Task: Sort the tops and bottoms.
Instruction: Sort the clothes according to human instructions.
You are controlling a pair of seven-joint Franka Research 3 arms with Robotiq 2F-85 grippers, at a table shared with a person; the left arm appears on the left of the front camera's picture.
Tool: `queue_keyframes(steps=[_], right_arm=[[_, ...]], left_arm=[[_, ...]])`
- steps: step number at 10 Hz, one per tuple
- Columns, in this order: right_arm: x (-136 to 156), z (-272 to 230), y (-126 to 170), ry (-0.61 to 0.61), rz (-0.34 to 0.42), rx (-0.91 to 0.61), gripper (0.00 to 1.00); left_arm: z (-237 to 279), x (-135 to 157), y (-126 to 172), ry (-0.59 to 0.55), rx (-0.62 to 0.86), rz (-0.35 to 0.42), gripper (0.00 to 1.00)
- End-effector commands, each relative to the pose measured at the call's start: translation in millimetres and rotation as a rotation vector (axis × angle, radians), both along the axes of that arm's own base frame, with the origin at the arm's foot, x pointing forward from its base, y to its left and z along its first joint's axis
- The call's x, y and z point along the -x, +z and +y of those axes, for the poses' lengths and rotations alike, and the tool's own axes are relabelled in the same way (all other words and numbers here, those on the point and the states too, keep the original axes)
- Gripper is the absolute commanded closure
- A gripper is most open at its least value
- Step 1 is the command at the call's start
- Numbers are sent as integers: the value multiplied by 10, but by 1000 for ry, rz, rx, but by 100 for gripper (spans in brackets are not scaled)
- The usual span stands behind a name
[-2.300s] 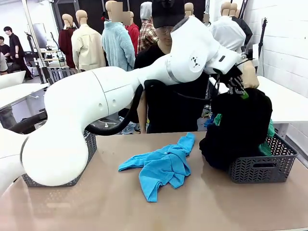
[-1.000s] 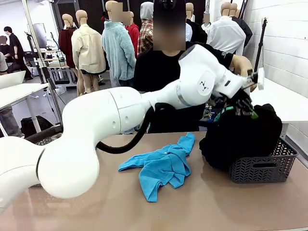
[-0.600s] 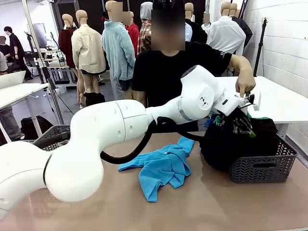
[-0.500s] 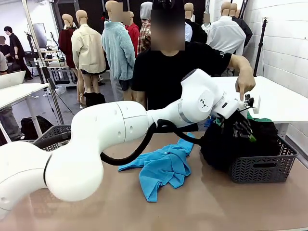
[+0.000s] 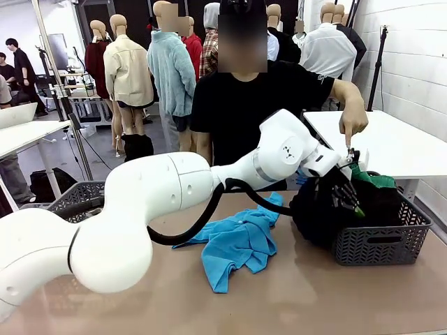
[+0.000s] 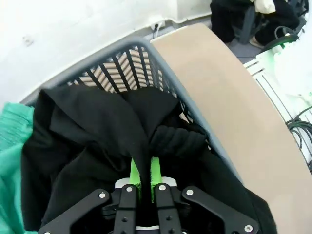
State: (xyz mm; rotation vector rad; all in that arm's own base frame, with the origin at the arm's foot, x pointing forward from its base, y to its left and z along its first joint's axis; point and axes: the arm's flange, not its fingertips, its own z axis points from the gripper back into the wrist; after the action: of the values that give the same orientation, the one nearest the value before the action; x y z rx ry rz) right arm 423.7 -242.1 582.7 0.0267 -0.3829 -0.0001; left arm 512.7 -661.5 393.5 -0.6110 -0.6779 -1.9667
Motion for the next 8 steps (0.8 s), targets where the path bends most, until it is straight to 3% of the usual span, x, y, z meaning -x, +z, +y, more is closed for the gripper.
queue_keyframes(steps=[1,5,6,8], right_arm=[[14,7,-11,5,7,11,0],[14,7,-11,5,7,11,0],[14,7,-11,5,7,11,0],[14,7,-11,5,7,11,0]], left_arm=[[-877,-654,524,-18,23,-39,85],[-835,-541,787,-63,-70,-67,8],[-802,-537,840,-40,-82,-77,0],[-646,-536,1026,22,-136,-105,0]])
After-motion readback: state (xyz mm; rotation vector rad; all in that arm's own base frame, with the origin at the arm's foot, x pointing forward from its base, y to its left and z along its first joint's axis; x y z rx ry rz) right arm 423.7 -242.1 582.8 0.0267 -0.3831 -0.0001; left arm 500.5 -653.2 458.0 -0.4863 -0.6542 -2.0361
